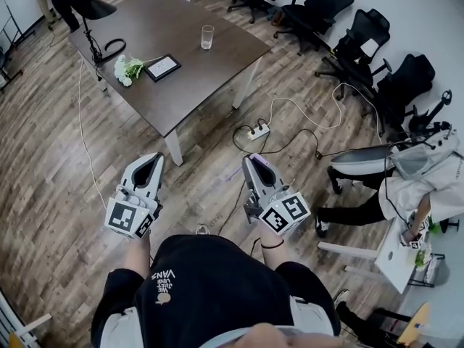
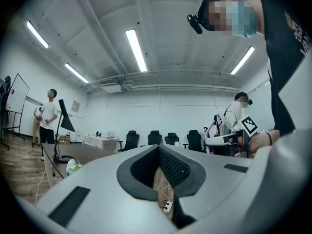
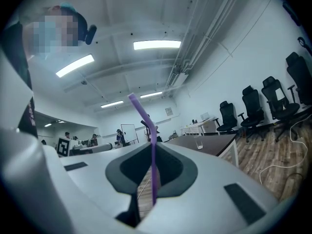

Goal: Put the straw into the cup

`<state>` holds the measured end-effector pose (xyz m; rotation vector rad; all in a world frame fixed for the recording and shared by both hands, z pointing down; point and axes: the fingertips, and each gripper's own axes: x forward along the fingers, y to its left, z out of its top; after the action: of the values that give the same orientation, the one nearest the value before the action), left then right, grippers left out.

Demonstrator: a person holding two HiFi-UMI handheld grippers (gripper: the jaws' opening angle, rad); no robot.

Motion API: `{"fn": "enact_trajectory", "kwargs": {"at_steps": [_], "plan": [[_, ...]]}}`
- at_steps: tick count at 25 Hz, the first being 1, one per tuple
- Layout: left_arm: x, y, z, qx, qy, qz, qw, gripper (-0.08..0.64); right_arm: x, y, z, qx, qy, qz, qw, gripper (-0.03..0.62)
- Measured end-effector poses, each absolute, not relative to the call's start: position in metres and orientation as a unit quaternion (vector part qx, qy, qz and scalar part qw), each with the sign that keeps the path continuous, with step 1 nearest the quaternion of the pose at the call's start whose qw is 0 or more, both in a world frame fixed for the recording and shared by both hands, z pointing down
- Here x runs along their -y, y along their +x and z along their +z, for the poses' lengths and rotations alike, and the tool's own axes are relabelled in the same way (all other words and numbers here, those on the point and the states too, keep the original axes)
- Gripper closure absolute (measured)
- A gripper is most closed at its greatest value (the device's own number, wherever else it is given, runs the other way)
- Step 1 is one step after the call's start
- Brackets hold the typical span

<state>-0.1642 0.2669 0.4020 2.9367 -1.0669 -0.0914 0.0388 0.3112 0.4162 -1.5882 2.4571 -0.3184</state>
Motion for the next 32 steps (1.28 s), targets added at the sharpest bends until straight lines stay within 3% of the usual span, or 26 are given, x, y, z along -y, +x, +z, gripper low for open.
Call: {"fn": "enact_trajectory", "kwargs": {"at_steps": [32], "plan": [[-0.096, -0.146, 0.426, 0.280, 0.959, -0.022, 0.019, 0.554, -0.153, 0.036, 0.430, -0.803, -0.577, -0.107, 0.106, 0.558]]}}
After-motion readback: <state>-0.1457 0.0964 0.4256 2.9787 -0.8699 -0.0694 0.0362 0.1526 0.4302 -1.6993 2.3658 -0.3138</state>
